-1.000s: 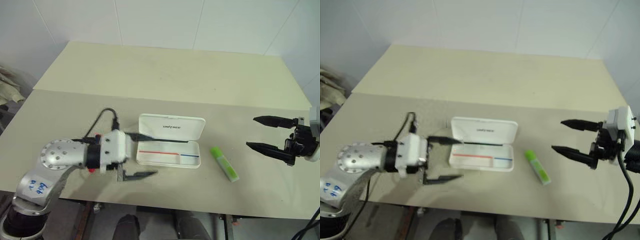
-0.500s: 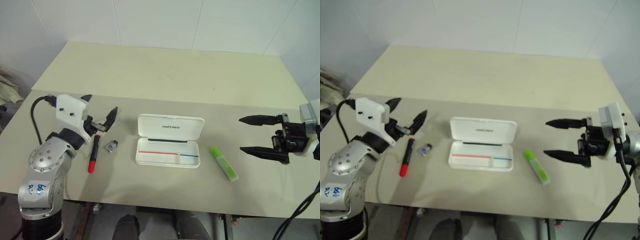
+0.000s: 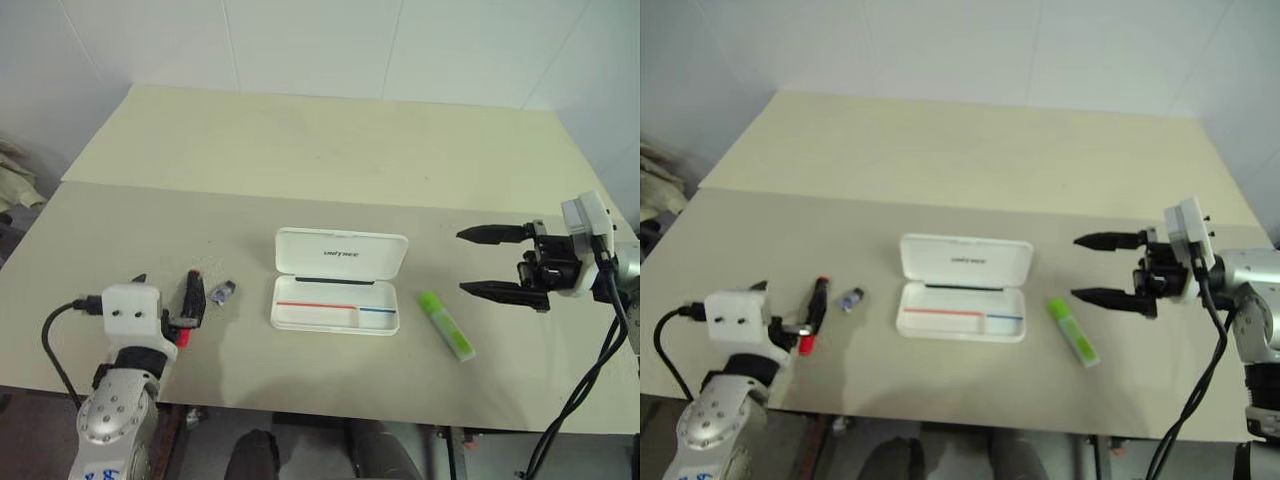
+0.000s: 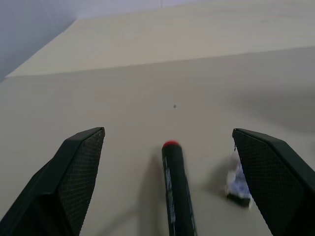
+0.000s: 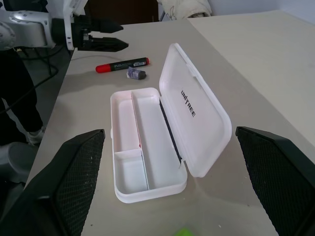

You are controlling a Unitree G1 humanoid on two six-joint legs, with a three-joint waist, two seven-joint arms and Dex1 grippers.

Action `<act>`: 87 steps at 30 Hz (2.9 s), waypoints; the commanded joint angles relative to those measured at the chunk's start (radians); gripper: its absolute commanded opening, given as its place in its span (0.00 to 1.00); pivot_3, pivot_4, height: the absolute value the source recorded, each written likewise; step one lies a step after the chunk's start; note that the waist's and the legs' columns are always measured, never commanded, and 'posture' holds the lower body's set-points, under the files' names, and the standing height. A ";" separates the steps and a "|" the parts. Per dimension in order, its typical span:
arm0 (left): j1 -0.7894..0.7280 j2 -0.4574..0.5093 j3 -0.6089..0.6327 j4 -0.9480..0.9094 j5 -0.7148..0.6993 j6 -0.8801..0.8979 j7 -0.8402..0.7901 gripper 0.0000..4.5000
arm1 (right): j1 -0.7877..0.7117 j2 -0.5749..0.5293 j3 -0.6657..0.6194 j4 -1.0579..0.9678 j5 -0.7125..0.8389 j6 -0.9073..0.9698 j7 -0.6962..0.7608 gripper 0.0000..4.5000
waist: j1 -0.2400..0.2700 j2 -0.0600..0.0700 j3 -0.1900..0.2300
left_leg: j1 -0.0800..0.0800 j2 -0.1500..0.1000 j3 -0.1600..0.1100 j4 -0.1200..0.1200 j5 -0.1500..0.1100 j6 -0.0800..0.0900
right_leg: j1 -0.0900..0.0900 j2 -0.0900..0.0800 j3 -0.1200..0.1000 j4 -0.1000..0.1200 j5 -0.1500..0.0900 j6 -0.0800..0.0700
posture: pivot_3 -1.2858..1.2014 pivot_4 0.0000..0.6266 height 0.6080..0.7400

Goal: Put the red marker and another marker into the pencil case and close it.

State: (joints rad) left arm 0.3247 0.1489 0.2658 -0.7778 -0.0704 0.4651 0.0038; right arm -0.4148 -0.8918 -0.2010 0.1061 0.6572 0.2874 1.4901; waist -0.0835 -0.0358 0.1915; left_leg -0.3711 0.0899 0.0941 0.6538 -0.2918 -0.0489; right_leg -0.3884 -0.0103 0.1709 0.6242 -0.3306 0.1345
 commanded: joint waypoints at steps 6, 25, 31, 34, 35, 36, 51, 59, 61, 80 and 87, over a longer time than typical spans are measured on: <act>0.128 -0.076 -0.054 0.076 0.061 -0.177 0.015 0.99 | 0.000 0.000 -0.024 -0.019 -0.002 -0.012 0.006 1.00 | -0.004 -0.001 0.001 | 0.000 -0.001 0.000 0.000 0.000 0.000 | 0.000 0.000 0.001 -0.002 -0.002 -0.004 | 0.52 0.24 1.00; -0.020 -0.038 0.019 0.367 -0.126 -0.239 -0.123 0.86 | 0.037 0.002 -0.041 -0.067 0.004 -0.003 -0.055 1.00 | -0.001 -0.002 0.001 | 0.000 -0.001 0.000 0.000 0.000 0.002 | 0.001 0.000 0.002 -0.002 -0.002 -0.008 | 0.52 0.24 1.00; -0.033 -0.024 0.004 0.381 -0.166 -0.217 -0.169 0.41 | 0.051 -0.005 -0.053 -0.079 0.008 0.001 -0.069 1.00 | -0.002 -0.001 0.001 | 0.002 -0.002 -0.001 0.002 0.002 0.003 | 0.004 -0.001 0.002 -0.003 -0.001 -0.008 | 0.52 0.24 1.00; -0.040 -0.020 0.013 0.381 -0.175 -0.205 -0.168 0.19 | 0.057 -0.008 -0.058 -0.085 0.009 0.002 -0.077 1.00 | -0.002 -0.001 0.001 | 0.002 -0.003 -0.001 0.003 0.002 0.004 | 0.006 -0.002 0.002 -0.005 0.000 -0.008 | 0.52 0.24 1.00; -0.044 -0.018 0.019 0.380 -0.178 -0.202 -0.165 0.14 | 0.060 -0.009 -0.061 -0.087 0.009 0.003 -0.079 1.00 | -0.001 -0.001 0.001 | 0.002 -0.004 -0.001 0.003 0.002 0.004 | 0.006 -0.003 0.002 -0.006 0.000 -0.008 | 0.52 0.24 1.00; -0.049 -0.013 0.027 0.381 -0.182 -0.198 -0.162 0.14 | 0.062 -0.009 -0.063 -0.089 0.010 0.004 -0.081 1.00 | -0.001 -0.001 0.001 | 0.002 -0.004 -0.001 0.003 0.002 0.004 | 0.007 -0.003 0.002 -0.006 0.000 -0.008 | 0.52 0.24 1.00; -0.433 0.374 0.220 0.435 -0.264 -0.115 -0.259 0.14 | 0.074 -0.002 -0.088 -0.098 0.023 0.006 -0.080 1.00 | -0.002 -0.007 0.004 | 0.001 -0.004 -0.001 -0.003 0.000 0.003 | 0.003 -0.003 -0.001 -0.006 0.004 -0.001 | 0.52 0.24 1.00; -0.721 0.560 0.065 0.484 -0.393 -0.082 -0.584 0.14 | 0.084 0.011 -0.086 -0.115 0.015 -0.003 -0.115 1.00 | 0.002 -0.007 0.004 | -0.004 -0.001 -0.001 -0.006 0.001 -0.001 | -0.005 -0.001 -0.004 -0.002 0.003 0.003 | 0.52 0.24 1.00; -0.796 0.577 0.003 0.487 -0.415 -0.066 -0.655 0.14 | 0.096 0.013 -0.096 -0.125 0.017 -0.007 -0.125 1.00 | 0.002 -0.007 0.004 | -0.004 -0.001 0.000 -0.005 0.001 -0.001 | -0.005 -0.001 -0.004 -0.003 0.003 0.003 | 0.52 0.24 1.00; -0.941 0.561 -0.458 0.487 -0.344 -0.052 -1.067 0.14 | 0.324 0.013 -0.254 -0.285 0.063 0.004 -0.211 1.00 | 0.000 -0.006 0.005 | -0.003 -0.001 -0.001 -0.001 0.001 -0.001 | -0.004 0.000 -0.002 0.001 0.003 0.004 | 0.52 0.24 1.00; -0.954 0.504 -0.528 0.586 -0.211 -0.158 -1.066 0.14 | 0.403 0.007 -0.305 -0.334 0.082 0.020 -0.221 1.00 | 0.002 -0.006 0.005 | -0.004 -0.001 -0.001 -0.001 0.001 0.000 | -0.004 0.000 -0.001 0.000 0.003 0.004 | 0.52 0.24 1.00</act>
State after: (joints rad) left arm -0.6085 0.6647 -0.2559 -0.1833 -0.3036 0.3400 -1.0673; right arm -0.0214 -0.8740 -0.4527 -0.1954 0.7159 0.3068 1.2714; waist -0.0811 -0.0421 0.1965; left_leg -0.3749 0.0887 0.0924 0.6527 -0.2911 -0.0491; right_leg -0.3920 -0.0102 0.1695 0.6246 -0.3278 0.1389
